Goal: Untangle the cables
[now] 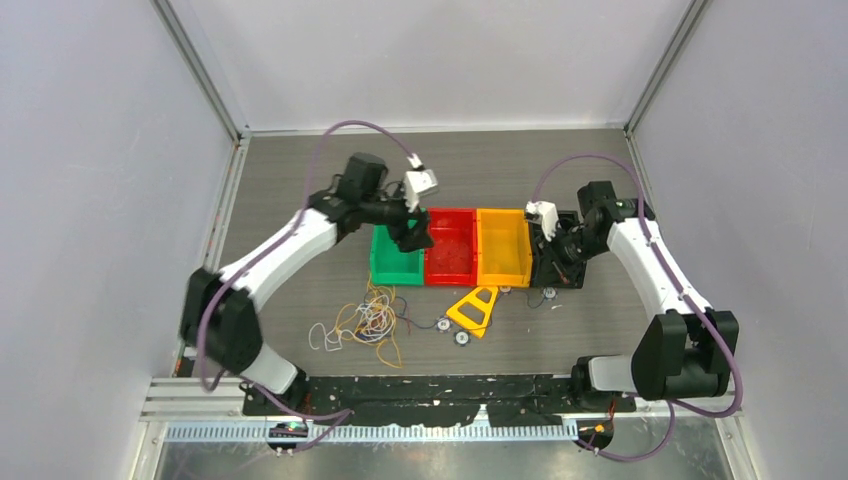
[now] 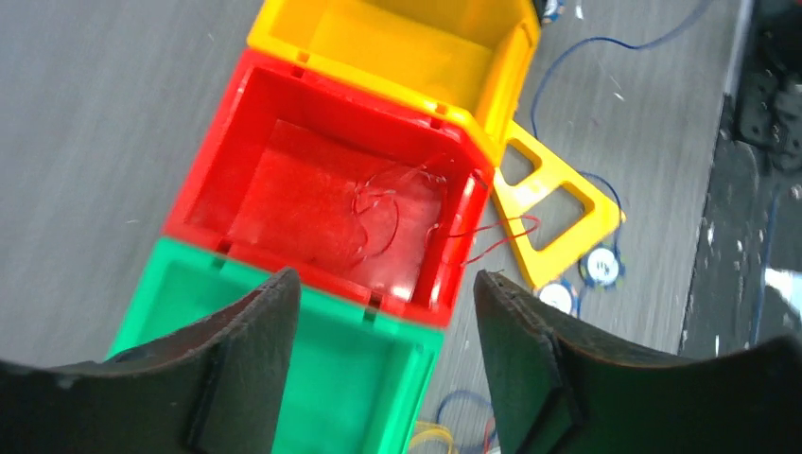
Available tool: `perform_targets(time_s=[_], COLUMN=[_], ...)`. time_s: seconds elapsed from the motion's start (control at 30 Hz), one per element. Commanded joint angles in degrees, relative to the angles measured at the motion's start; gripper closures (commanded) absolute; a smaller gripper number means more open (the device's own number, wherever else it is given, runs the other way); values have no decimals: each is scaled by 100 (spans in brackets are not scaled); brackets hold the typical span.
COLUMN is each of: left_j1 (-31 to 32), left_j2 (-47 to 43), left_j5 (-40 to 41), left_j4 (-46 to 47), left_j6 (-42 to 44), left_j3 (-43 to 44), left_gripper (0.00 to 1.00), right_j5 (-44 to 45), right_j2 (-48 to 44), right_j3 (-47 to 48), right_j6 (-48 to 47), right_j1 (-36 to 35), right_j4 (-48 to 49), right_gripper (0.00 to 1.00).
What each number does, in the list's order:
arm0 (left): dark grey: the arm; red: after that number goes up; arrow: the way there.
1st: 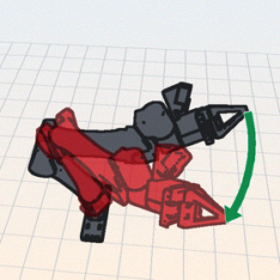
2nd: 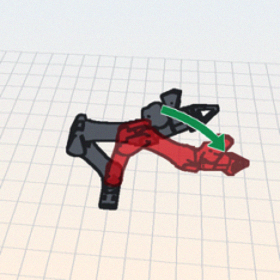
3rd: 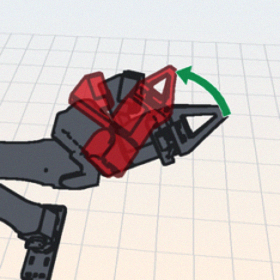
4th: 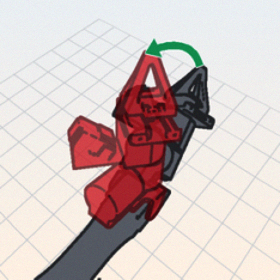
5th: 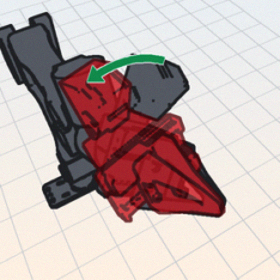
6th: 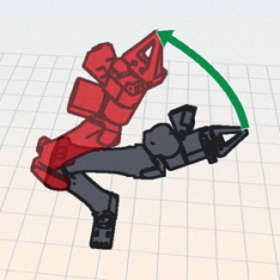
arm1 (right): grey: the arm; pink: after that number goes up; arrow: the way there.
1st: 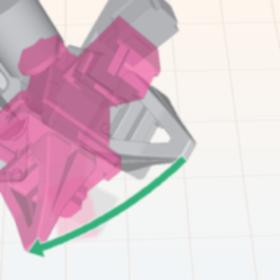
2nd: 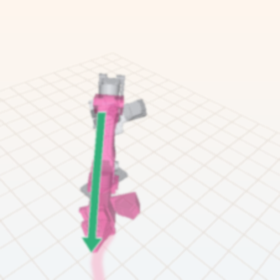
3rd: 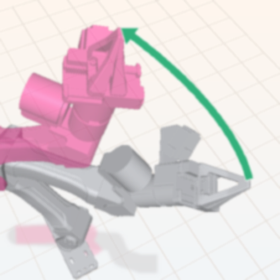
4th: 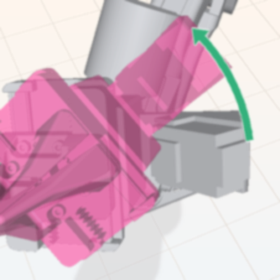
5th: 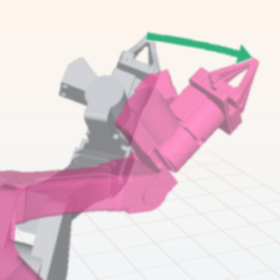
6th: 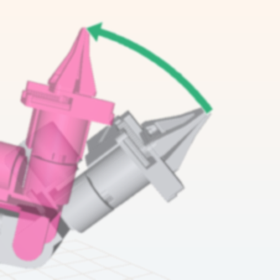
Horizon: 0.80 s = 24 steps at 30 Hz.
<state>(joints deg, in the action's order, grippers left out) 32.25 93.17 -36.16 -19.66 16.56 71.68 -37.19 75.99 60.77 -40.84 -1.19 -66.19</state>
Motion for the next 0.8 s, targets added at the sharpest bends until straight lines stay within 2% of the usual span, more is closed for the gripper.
perform_targets(time_s=[0.0,0.17,0.27,0.47,0.57,0.77], left_j1=[-357,-886,-940,-940,-966,-1252], left_j2=[-1615,-2327,-2733,-3193,-3179,-3431], left_j5=[-1027,-1202,-1071,-620,-302,-395], left_j4=[-1367,-2649,-2797,-2822,-2875,-2977], left_j6=[1372,2566,3182,4409,4828,5162], left_j3=[-320,-1011,-1505,-2677,-2936,-3114], left_gripper=[28,28,29,29,31,30], right_j5=[-76,298,586,1209,1442,1891], right_j2=[-362,-901,-930,-136,269,1189], right_j3=[79,-228,-433,-189,63,162], right_j6=[-217,287,605,1174,1505,1851], right_j1=[-415,-1841,-2691,-3907,-4364,-5077], right_j4=[-167,576,1107,2136,2496,3168], right_gripper=[95,95,95,94,93,84])
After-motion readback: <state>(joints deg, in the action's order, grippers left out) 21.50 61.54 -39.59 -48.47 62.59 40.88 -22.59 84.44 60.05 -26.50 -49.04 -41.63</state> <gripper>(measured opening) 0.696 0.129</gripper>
